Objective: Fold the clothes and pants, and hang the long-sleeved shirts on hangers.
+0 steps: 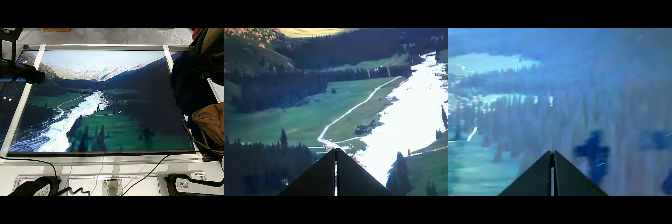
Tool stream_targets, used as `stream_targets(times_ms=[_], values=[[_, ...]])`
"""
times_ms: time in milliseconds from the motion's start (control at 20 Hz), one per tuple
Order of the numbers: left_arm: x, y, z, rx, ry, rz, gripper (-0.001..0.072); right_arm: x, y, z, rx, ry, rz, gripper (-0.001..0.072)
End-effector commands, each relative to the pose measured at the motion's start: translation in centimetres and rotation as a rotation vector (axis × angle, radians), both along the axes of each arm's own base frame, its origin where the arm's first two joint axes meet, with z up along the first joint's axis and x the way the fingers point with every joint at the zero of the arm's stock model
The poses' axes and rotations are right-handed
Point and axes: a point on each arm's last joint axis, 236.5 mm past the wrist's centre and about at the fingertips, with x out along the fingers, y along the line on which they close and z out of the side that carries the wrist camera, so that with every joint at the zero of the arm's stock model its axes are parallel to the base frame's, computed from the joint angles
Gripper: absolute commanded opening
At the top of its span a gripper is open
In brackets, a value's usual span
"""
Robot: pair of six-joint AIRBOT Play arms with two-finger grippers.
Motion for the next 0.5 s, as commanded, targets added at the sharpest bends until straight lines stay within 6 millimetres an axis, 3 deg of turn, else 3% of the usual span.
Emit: stream_targets(times_ms=[0, 150, 450], values=[[-0.1, 0.2, -0.1, 0.000, 0.005, 0.007, 0.0020, -0.9, 2.4, 1.7, -0.093, -0.037, 0.051, 0.0027], [-0.1, 0.2, -0.1, 0.000, 0.005, 0.007, 0.0020, -1.1, 3.7, 1.9, -0.049, -0.040, 0.085, 0.0028], [-0.1, 0.2, -0.1, 0.000, 0.005, 0.007, 0.0020, -1.1, 3.9, 1.9, -0.044, -0.041, 0.089, 0.0028]])
